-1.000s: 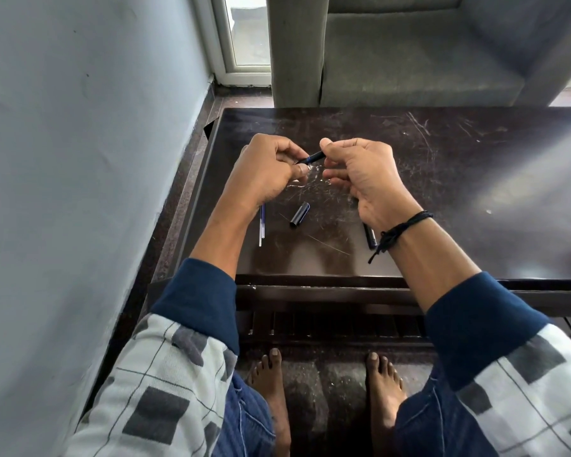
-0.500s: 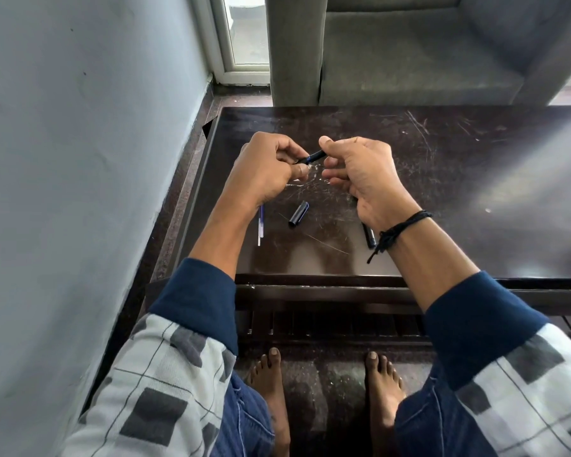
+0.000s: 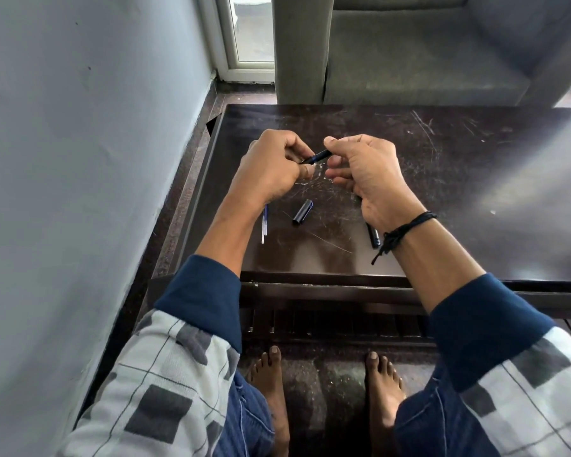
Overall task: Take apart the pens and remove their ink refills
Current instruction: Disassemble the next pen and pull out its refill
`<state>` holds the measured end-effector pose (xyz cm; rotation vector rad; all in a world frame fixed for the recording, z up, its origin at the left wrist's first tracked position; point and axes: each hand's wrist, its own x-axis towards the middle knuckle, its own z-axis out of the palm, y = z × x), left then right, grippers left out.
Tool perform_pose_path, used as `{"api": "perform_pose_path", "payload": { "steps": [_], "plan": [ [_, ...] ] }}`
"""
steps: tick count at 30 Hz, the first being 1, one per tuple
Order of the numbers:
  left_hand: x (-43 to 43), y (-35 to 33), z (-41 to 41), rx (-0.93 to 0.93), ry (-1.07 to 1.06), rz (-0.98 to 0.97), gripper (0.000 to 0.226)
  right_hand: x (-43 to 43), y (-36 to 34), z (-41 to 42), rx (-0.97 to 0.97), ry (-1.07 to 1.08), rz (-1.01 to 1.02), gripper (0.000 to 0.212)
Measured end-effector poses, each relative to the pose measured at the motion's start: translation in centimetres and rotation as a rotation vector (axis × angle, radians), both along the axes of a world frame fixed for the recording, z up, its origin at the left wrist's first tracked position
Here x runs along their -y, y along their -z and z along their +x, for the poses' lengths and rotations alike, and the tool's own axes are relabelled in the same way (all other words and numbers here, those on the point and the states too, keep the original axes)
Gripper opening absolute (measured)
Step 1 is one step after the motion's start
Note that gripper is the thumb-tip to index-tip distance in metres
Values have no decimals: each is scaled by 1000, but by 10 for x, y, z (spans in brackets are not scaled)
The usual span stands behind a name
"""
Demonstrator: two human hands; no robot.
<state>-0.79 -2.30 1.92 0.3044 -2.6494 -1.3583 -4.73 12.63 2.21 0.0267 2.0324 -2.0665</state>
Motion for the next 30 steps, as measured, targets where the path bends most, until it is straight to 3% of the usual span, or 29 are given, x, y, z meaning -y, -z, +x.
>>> {"api": "perform_pose_path", "payload": {
  "steps": [30],
  "plan": [
    [-2,0,-2,-1,9,-90,25,5,-1,6,-30,-10,38,10]
  ]
}}
